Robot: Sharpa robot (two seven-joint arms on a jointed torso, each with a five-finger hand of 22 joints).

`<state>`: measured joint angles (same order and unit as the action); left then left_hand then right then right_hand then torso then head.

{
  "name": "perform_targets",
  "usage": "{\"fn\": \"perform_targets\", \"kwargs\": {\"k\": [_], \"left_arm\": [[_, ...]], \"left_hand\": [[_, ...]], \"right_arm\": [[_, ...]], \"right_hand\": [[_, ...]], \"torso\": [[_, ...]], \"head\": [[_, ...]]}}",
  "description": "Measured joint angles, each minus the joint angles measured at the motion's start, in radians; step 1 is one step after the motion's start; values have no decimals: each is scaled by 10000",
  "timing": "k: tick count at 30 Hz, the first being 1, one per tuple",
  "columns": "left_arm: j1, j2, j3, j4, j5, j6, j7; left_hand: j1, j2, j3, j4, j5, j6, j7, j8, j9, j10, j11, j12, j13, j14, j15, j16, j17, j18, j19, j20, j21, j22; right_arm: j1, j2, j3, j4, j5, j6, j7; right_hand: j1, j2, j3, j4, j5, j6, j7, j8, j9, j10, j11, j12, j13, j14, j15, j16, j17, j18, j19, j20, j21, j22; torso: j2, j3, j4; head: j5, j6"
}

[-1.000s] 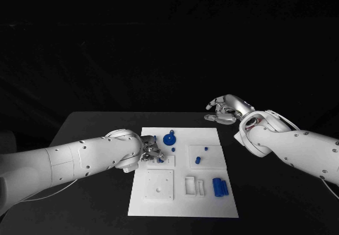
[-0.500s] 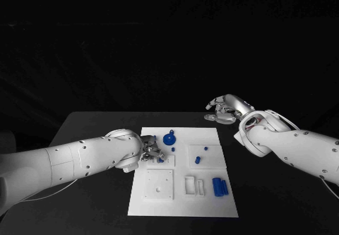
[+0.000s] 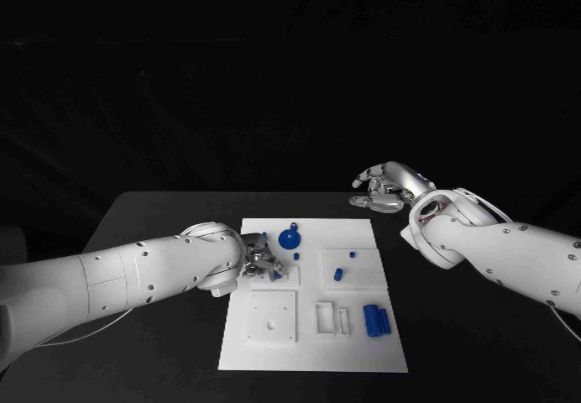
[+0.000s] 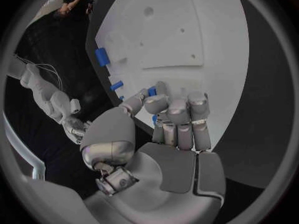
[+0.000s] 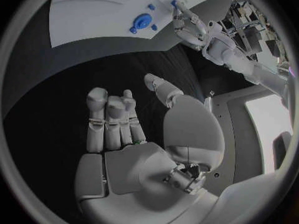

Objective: Assemble the parts on the task board

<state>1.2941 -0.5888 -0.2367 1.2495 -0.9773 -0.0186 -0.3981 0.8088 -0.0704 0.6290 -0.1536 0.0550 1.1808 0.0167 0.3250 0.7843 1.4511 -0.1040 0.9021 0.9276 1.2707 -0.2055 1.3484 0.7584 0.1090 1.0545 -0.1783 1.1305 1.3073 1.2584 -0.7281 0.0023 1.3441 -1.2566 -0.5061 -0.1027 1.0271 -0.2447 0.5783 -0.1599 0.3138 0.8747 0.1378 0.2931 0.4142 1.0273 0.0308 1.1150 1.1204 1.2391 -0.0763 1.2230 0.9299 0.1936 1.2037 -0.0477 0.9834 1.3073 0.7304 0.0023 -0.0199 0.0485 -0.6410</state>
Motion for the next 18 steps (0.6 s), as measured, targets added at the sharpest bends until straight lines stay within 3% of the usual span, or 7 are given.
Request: {"fn": "perform_targets", "kwargs": {"k": [7,13,18], "left_arm": [[-3,-1,-1,0,2,14,2],[13,-17,15,-16,1,13,3],[12,-18,15,-15,-5,12,4]], "left_hand": [[88,-15,46,8,-1,14,-14,0,19,0,0,41,-22,1,-2,39,-12,-3,0,0,0,0],[404,299,170,-229,-15,15,-15,-85,13,0,0,78,-62,17,-17,39,-54,-9,0,0,39,0],[391,390,117,-289,250,15,-15,-89,32,0,0,78,-97,18,-17,77,-85,-10,-36,35,39,5]], "right_arm": [[0,-5,0,-1,2,3,0],[0,-11,0,0,4,7,0],[0,-11,0,0,4,10,1]], "right_hand": [[0,0,0,0,0,-1,-5,0,0,-33,34,0,1,0,0,0,-1,0,-1,1,0,0],[0,0,0,0,0,0,-8,0,-1,-33,33,39,-7,0,0,0,-2,-1,-1,2,0,1],[0,0,0,0,0,2,-13,0,-1,-33,33,40,-9,0,0,0,-2,0,-2,3,0,8]], "torso": [[-1,-2,1],[-1,-5,2],[-1,-9,2]], "head": [[-2,1],[-5,-9],[-6,-11]]}}
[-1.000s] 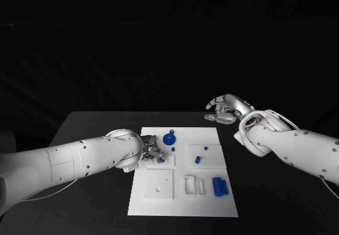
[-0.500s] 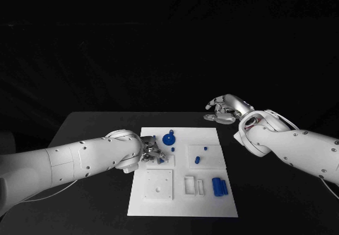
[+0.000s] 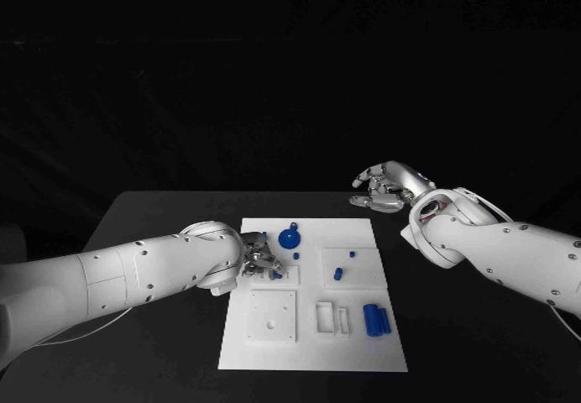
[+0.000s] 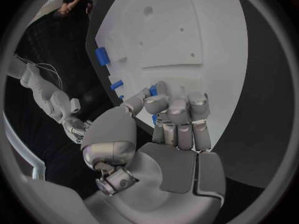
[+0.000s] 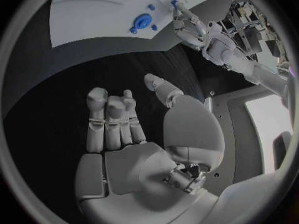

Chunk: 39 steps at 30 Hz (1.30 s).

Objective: Assemble the parts on the task board

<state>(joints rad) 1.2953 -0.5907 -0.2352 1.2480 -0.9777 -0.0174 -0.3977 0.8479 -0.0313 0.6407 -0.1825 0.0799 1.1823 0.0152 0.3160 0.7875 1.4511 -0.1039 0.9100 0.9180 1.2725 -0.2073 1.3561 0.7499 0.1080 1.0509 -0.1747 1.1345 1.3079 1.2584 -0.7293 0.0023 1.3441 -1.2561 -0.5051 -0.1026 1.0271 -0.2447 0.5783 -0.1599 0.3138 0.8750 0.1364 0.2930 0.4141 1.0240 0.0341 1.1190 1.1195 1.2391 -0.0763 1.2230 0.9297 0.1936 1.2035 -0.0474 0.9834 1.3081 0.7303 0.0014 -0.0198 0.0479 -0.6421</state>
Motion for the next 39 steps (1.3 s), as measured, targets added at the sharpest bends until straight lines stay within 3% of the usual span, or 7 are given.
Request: {"fn": "perform_targets", "kwargs": {"k": [4,21,30,39], "left_arm": [[-1,-10,0,1,-1,1,5],[-4,-28,-2,49,1,-3,10],[-27,-145,-18,223,-152,-213,11],[-71,-255,-33,402,-391,-641,10]], "left_hand": [[-27,27,-25,-28,158,0,0,-33,6,0,0,0,-17,1,0,0,-12,-1,0,0,0,2],[-27,27,-75,-88,207,0,0,-61,3,-1,0,38,-37,6,4,18,-26,-12,-22,-22,0,0],[-27,27,-144,-158,866,0,0,-30,18,-1,1,78,-95,19,17,77,-75,-70,-22,-22,39,-1],[-27,27,-155,-169,1145,0,0,-30,25,-1,1,116,-111,32,30,77,-91,-77,-22,-21,78,-2]], "right_arm": [[0,1,0,0,1,3,1],[0,-2,0,0,3,12,3],[-1,0,0,-15,3,18,5],[-1,2,0,-27,4,22,8]], "right_hand": [[0,0,0,0,0,-11,-20,0,0,0,0,0,0,0,0,0,0,0,-13,13,0,0],[0,0,0,0,39,-6,17,0,-1,1,-1,-1,-9,0,0,0,7,0,-14,15,0,-2],[0,0,0,0,38,-5,17,0,-1,-36,-38,-1,-18,0,1,0,6,1,-15,16,0,-4],[0,0,0,0,38,-3,15,0,-2,-36,-38,-1,-18,0,0,0,6,-1,-15,16,0,-4]], "torso": [[0,0,0],[0,3,-4],[0,9,-2],[0,7,1]], "head": [[0,-6],[-7,-17],[-7,-26],[-8,-48]]}}
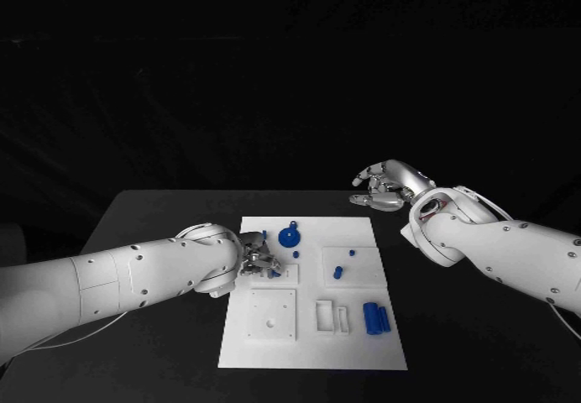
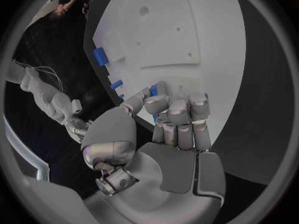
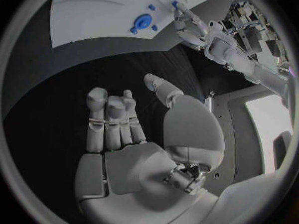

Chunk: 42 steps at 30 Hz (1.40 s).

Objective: Assemble the parts on the task board

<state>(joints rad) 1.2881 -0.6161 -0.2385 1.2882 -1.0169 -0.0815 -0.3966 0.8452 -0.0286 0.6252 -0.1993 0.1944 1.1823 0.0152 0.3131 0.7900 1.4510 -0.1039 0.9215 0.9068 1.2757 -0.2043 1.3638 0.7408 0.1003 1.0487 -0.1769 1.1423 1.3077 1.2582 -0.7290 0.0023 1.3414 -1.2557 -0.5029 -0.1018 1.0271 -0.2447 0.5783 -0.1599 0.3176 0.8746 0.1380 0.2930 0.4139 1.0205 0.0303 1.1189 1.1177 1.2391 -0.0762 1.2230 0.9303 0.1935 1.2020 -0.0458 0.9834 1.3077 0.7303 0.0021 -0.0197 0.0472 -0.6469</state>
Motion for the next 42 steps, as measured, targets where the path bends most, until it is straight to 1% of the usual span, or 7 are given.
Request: {"fn": "perform_targets", "kwargs": {"k": [11,12,15,29,31,36,42], "left_arm": [[-17,-58,-1,64,-163,-309,-14],[-18,-61,-1,65,-170,-318,-16],[-20,-67,-1,66,-181,-320,-22],[-44,-79,-2,109,-184,-287,-33],[-53,-87,-2,111,-184,-288,-33],[-72,-112,-2,111,-184,-288,-33],[-78,-138,-2,116,-184,-284,-33]], "left_hand": [[-22,22,-3,-3,47,0,0,-2,-3,-10,10,40,-10,-32,-31,39,-9,-5,0,1,0,-1],[-44,44,-3,-3,126,0,0,-3,-1,-10,10,50,-10,-31,-31,39,-16,-6,1,1,0,-1],[-44,44,-4,-4,214,0,0,-3,3,-11,11,51,-21,-32,-31,38,-20,-8,1,1,0,-1],[-44,44,-16,-17,215,0,0,-27,8,-14,14,51,-20,-30,-30,38,-30,-18,1,1,-1,-2],[-44,44,-16,-17,292,0,0,-34,7,-15,15,51,-31,-30,-30,38,-32,-20,1,1,-1,-2],[-44,44,-17,-17,293,0,0,-2,2,-17,18,51,-31,-28,-28,38,-32,-24,1,1,-1,-3],[-44,44,-17,-17,293,0,0,-2,-1,-20,20,50,-30,-26,-25,38,-31,-27,1,1,-1,-3]], "right_arm": [[0,-13,0,-5,1,5,1],[0,-13,0,-5,1,6,1],[0,-14,0,-6,1,7,1],[-1,-19,0,-2,1,18,1],[-1,-21,0,-2,2,19,1],[-1,-24,0,0,2,22,1],[-1,-26,0,2,2,25,1]], "right_hand": [[0,0,0,0,0,5,-4,0,-1,1,0,0,-8,0,0,0,-1,0,0,0,0,-1],[0,0,0,0,0,5,-5,0,0,1,0,0,-8,0,0,0,-2,1,0,1,0,-1],[0,0,0,0,0,7,-6,0,-1,1,0,0,-8,0,0,0,-2,1,0,1,0,-2],[0,0,0,0,0,25,-20,0,-1,2,0,-1,-12,0,0,0,6,1,0,1,0,-3],[0,0,0,0,0,27,-20,0,-1,2,0,-1,-17,0,0,0,5,0,0,1,0,-3],[0,0,-28,28,0,30,-23,0,-1,2,1,-1,-17,0,0,0,5,1,0,2,0,-3],[39,39,-28,29,0,5,3,0,-1,2,1,-1,-17,0,0,0,4,0,14,16,0,-3]], "torso": [[0,-3,0],[0,-4,0],[-1,-5,0],[-3,-4,0],[-4,-4,0],[-6,0,0],[-6,2,1]], "head": [[7,-12],[7,-14],[7,-19],[16,-37],[19,-38],[25,-39],[35,-33]]}}
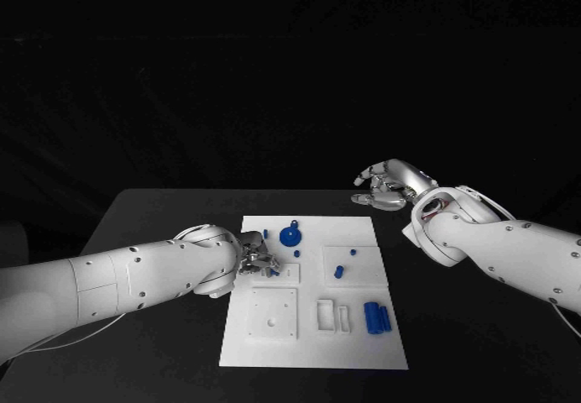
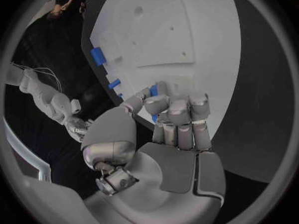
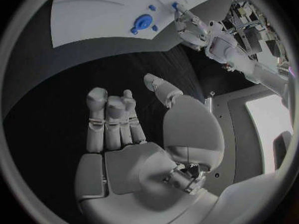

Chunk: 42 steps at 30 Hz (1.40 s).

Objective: Assemble the parts on the task board

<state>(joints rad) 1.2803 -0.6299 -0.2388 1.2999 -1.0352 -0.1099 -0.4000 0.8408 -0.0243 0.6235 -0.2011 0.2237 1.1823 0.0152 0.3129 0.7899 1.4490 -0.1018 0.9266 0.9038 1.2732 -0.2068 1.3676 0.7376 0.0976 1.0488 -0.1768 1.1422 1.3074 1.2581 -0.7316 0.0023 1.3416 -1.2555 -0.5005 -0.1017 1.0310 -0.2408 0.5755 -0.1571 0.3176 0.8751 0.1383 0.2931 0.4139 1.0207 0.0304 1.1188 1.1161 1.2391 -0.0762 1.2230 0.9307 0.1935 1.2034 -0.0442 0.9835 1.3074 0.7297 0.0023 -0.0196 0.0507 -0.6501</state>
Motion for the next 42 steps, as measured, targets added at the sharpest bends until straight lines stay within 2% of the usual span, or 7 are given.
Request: {"fn": "perform_targets", "kwargs": {"k": [21,42], "left_arm": [[-15,-9,4,12,10,83,7],[-19,36,11,-63,15,216,-1]], "left_hand": [[0,0,-1,-1,-24,0,0,-32,8,-6,6,0,-8,16,16,-1,-9,-44,0,0,0,-1],[-49,49,-13,-13,-121,0,0,-19,-2,8,-8,-1,-33,-6,-6,-5,-32,-46,0,0,-1,6]], "right_arm": [[-1,2,0,-1,1,6,0],[-4,12,0,-3,1,14,0]], "right_hand": [[0,0,0,0,0,4,-3,0,-1,0,0,40,-20,0,0,0,-2,0,0,1,0,8],[0,0,0,-1,0,22,-21,0,0,0,0,39,-29,0,0,0,-4,1,0,1,0,5]], "torso": [[8,-7,-2],[1,2,-14]], "head": [[0,6],[21,-3]]}}
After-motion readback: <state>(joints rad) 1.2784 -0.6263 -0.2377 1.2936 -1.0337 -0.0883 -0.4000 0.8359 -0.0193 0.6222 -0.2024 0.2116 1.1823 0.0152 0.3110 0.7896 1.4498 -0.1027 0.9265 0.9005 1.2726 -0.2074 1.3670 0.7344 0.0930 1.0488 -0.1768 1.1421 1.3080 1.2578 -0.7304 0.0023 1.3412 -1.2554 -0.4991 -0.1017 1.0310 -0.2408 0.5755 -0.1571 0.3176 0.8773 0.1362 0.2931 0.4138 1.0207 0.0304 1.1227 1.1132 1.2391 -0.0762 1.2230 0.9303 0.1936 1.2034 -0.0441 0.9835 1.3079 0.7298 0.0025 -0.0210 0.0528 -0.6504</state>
